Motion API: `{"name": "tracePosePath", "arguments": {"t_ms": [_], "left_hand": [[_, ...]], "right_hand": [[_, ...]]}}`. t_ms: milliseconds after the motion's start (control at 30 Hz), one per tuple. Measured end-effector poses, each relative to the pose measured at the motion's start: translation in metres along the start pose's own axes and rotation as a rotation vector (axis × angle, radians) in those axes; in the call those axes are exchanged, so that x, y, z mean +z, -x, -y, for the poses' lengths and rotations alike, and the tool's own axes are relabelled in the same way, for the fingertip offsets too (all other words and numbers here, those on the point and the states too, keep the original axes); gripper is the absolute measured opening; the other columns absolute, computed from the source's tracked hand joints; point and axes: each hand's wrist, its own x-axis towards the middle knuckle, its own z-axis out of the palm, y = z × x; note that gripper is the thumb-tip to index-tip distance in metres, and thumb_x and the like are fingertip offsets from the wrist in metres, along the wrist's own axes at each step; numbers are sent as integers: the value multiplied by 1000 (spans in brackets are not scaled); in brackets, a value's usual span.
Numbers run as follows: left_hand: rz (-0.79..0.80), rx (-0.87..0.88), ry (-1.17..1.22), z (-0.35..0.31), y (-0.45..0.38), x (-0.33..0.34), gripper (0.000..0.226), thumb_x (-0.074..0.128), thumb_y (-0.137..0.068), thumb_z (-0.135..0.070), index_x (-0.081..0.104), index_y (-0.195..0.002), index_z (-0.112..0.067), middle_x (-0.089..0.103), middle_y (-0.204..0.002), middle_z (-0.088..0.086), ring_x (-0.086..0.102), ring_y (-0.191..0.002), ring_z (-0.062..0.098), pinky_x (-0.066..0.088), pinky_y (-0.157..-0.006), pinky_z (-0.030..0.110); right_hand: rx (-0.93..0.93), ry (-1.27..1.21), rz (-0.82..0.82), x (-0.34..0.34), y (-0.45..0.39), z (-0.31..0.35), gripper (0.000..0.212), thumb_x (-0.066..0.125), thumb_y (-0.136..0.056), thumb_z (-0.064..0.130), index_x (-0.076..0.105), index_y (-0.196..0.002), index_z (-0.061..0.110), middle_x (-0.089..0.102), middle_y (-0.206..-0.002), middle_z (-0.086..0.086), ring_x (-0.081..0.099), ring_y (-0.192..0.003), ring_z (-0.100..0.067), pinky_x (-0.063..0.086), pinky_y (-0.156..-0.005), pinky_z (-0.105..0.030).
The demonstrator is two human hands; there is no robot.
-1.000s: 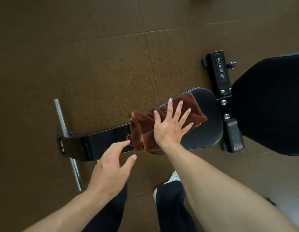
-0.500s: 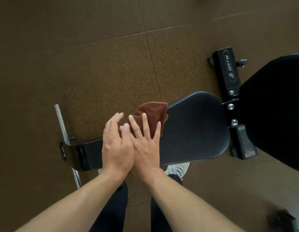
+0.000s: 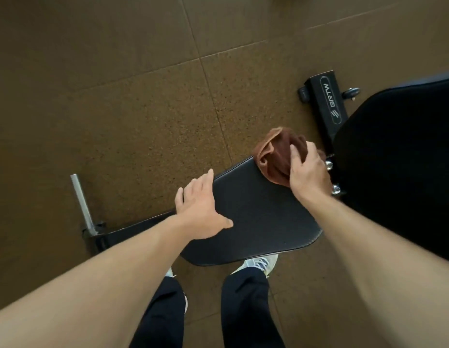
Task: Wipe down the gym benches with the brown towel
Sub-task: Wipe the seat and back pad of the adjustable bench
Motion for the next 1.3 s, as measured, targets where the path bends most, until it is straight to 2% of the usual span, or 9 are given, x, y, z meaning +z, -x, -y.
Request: {"name": "tracePosePath", "arguments": {"t_ms": [167, 267, 433, 567, 800, 933, 1033, 1167, 1300], "left_hand": [[78, 37, -106, 8, -5, -1, 137, 90, -73, -38, -16, -160, -27, -10, -170, -4, -13, -156, 23, -6, -125, 46], [112, 30, -215, 7, -7, 3, 148, 88, -67, -55, -25, -157, -24, -26, -167, 2, -27, -152, 26, -10, -125, 48], [126, 21, -278, 7, -9, 6, 142, 81, -69, -66, -20, -159, -21, -20, -167, 12, -26, -152, 35, -14, -123, 50], [76, 9, -244, 7, -7, 7, 145, 84, -65, -66, -14, -160, -17, -14, -169, 9, -23, -154, 30, -11, -124, 47], [5, 35, -66, 9, -6, 12, 149, 61, -51, -97, -15, -160, -29, -21, -168, -6, -24, -154, 21, -11, -124, 51], [-21, 26, -19, 11, -11, 15, 142, 26, -47, -109, -11, -161, -32, -19, -169, -8, -22, -154, 19, -11, -124, 51], [-51, 18, -21, 11, -13, 19, 145, 5, -39, -112, -10, -160, -34, -18, -169, -9, -22, -154, 18, -11, -124, 52], [-51, 5, -15, 10, -13, 20, 141, 7, -43, -111, -9, -161, -34, -20, -168, -11, -23, -153, 15, -13, -123, 48], [-72, -25, -37, 12, -16, 24, 116, -3, -63, -101, -11, -160, -38, -18, -168, -13, -21, -154, 12, -10, -125, 47]], "right_hand": [[-214, 29, -156, 40, 62, -11, 45, 50, -106, 43, 55, -146, 23, 39, -165, 3, 22, -157, -20, 14, -126, -57], [-458, 198, -40, 59, 88, -8, 51, 43, -102, 54, 52, -148, 33, 36, -166, 6, 16, -159, -20, 7, -126, -58], [-657, 410, 192, 49, 42, 44, 54, 37, -96, 61, 59, -139, 38, 47, -157, 12, 17, -157, -15, -7, -126, -55], [-596, 512, 227, 39, -8, 67, 52, 37, -96, 60, 68, -126, 31, 64, -137, 4, 40, -144, -20, 8, -127, -49], [-481, 59, -79, 20, 42, -34, 62, 54, -93, 13, 46, -154, 20, 38, -165, -2, 20, -158, -20, 16, -127, -56], [-431, 250, 18, 35, 126, -96, 71, 41, -88, 32, 35, -158, 28, 22, -171, -3, 7, -161, -23, 21, -124, -63], [-388, 332, 112, 40, 138, -98, 69, 37, -95, 47, 22, -162, 38, 2, -174, 1, -10, -160, -21, 10, -127, -61], [-273, 362, 101, 40, 95, -47, 82, 22, -93, 71, -4, -164, 40, -23, -171, -1, -32, -154, -23, -9, -125, -62], [-233, 332, 72, 40, 41, -7, 88, 23, -91, 80, -6, -163, 39, -19, -172, -3, -26, -156, -29, -8, -122, -66]]}}
